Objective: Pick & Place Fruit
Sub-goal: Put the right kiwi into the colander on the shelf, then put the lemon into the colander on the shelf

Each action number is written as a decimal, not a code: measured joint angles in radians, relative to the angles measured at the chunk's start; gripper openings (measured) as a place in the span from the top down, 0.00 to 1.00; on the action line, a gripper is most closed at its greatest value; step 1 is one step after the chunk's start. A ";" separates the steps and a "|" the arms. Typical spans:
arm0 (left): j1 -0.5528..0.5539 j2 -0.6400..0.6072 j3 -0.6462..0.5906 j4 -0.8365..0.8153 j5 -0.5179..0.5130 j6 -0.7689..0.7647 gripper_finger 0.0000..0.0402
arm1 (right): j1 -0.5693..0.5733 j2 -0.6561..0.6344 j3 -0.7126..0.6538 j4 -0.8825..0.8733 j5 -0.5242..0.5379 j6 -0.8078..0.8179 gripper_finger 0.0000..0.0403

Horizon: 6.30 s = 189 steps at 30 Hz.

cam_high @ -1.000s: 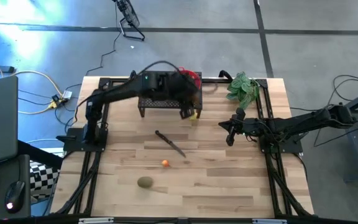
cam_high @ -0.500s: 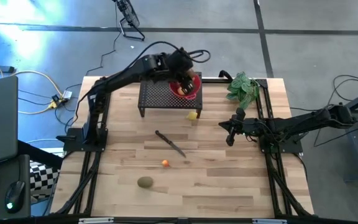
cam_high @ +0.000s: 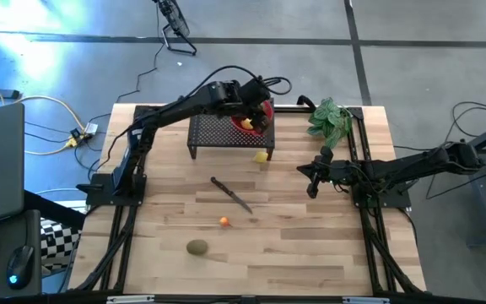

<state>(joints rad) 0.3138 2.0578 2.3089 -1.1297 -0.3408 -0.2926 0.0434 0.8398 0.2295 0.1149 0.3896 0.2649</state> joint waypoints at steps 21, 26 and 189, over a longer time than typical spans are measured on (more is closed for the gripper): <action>0.000 0.027 0.000 -0.038 -0.011 -0.048 0.43 | 0.000 0.000 0.000 0.000 0.000 0.000 0.99; 0.001 0.028 0.000 -0.081 -0.011 -0.091 0.43 | 0.000 0.000 0.000 0.000 0.000 0.000 0.99; -0.546 -0.216 -1.590 1.846 -0.445 -0.547 1.00 | 0.000 0.001 0.000 0.007 -0.008 0.030 0.99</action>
<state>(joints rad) -0.2324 1.8423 0.7193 0.7159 -0.7855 -0.8400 0.0437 0.8411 0.2295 0.1219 0.3820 0.2946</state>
